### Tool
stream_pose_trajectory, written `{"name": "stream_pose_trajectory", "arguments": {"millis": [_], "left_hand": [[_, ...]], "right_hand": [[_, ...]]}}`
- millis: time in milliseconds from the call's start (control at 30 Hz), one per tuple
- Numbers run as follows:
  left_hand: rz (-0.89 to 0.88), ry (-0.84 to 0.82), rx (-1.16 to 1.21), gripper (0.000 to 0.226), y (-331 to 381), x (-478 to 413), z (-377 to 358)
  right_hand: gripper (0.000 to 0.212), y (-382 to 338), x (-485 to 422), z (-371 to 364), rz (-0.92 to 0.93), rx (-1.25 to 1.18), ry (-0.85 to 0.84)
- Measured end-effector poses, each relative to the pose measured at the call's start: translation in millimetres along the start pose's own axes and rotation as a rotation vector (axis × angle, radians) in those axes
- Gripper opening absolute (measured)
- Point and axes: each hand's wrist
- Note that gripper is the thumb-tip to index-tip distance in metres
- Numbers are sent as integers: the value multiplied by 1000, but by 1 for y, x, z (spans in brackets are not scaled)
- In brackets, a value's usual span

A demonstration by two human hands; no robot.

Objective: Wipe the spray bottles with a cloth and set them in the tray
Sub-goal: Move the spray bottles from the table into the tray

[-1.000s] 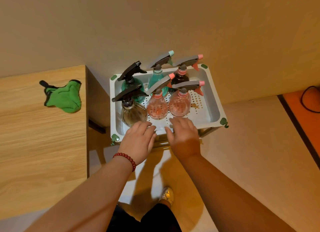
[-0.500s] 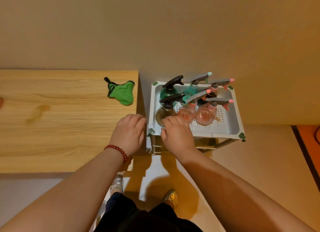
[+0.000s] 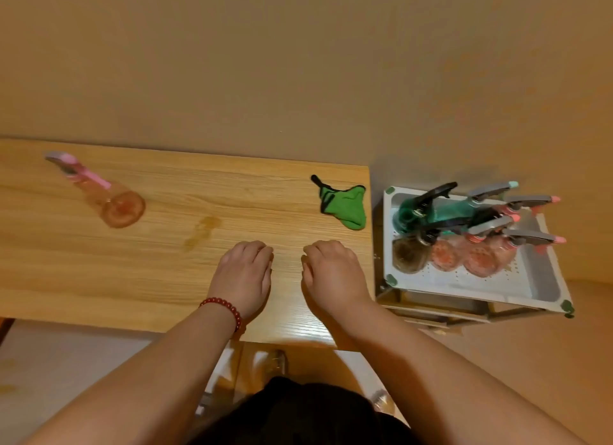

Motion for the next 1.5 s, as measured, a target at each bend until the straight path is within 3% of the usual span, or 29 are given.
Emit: {"name": "stream_pose_trajectory", "arguments": {"millis": [333, 467, 667, 800, 1000, 1200, 1367, 1500], "left_hand": [[157, 46, 33, 28, -102, 14, 19], [382, 59, 83, 33, -141, 23, 26], [778, 222, 196, 66, -196, 18, 50], [901, 251, 342, 93, -234, 3, 57], [882, 179, 565, 108, -277, -15, 41], [834, 184, 630, 84, -293, -17, 28], [772, 229, 700, 76, -274, -14, 21], [714, 220, 776, 79, -243, -15, 18]], "right_hand": [[30, -91, -49, -31, 72, 7, -156], [31, -112, -65, -37, 98, 18, -221], [32, -138, -82, -53, 99, 2, -266], [36, -152, -94, -63, 104, -14, -293], [38, -160, -111, -76, 125, -20, -289], [47, -164, -128, -87, 120, -105, -249], [65, -180, -153, -88, -6, -450, -247], [63, -187, -170, -78, -144, -688, -252]]}}
Point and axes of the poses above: each hand's wrist, its own x-axis away from the middle knuckle, its own z-axis out of the back of the hand, y = z × x, and after that the axes turned 11 degrees about y, right-handed
